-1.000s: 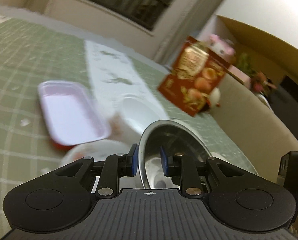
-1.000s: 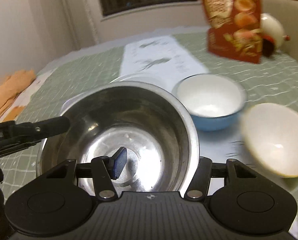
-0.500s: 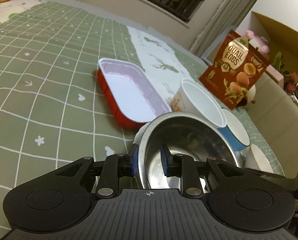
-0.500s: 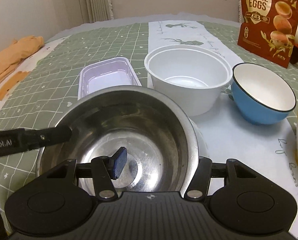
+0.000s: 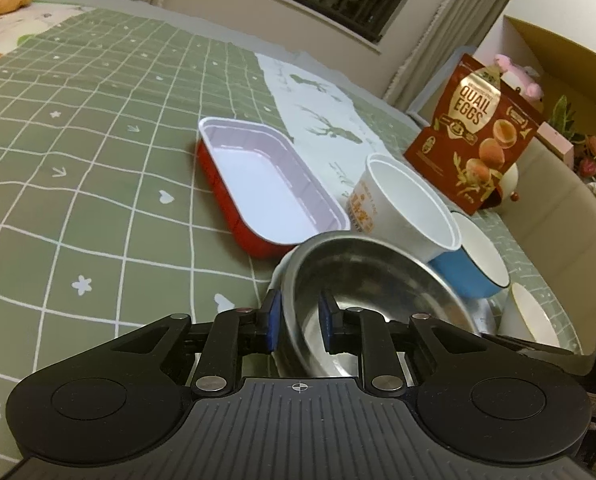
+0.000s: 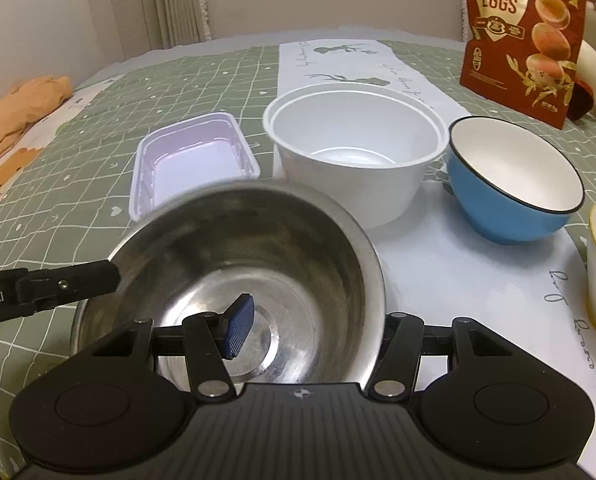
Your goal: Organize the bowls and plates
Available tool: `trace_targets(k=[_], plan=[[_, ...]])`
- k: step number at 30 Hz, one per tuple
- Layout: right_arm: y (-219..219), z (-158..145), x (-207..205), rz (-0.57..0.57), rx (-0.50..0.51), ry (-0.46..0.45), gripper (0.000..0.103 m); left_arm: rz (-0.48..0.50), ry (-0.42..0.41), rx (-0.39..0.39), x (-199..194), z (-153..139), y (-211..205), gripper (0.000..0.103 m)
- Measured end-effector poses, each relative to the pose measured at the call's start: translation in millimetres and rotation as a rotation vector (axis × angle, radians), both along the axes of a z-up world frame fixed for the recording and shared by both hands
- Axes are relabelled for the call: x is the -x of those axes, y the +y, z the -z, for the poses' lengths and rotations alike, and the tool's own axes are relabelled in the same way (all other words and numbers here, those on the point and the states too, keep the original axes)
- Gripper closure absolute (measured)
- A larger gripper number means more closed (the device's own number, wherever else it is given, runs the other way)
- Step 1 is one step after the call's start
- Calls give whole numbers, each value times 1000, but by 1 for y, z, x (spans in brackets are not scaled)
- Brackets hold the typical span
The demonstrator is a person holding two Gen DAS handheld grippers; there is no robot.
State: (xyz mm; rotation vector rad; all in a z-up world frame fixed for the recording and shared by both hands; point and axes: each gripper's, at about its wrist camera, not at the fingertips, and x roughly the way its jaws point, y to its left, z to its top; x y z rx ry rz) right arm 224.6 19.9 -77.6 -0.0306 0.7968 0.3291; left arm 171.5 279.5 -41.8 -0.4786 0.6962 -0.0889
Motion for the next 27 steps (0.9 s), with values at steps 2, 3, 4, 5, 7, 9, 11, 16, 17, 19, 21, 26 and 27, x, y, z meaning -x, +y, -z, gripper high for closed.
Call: trace_targets(k=[2,3,4,5,7,9,11,16,17,19,21,26,27], plan=[[-1,0,0,3,-5,-3,48,-1,2,-8,0,0,0,81],[-1,-1,0,3,-9,-6,48,-2,2,-11,0,0,0,81],[-2,-1,0,2,-14,-8,48,-2,2,-11,0,0,0,81],[-3,-2,1,2,-19,-9,48,-2,1,-10,0,0,1,81],[-5,-4,2,4,-29,-12,46,-4,-2,-4,1,0,3,81],[-7,-6,2,-2,-45,-5,46,-13,0,-4,1,0,5,81],[-8,-8,2,-6,-57,5,46,-22,3,-6,0,1,7,81],[-14,-12,5,-12,-81,1,46,-19,24,30,-3,8,15,78],[-15,-14,6,-13,-88,0,46,-14,27,42,-4,9,17,78],[-17,-16,7,-12,-100,-8,46,-6,25,58,-5,10,19,78],[-20,-18,7,-5,-113,-11,46,3,28,69,-5,12,19,78],[-27,-26,10,13,-111,-49,36,2,21,69,-4,11,16,71],[-27,-28,12,20,-92,-68,34,5,11,76,-2,9,17,72]])
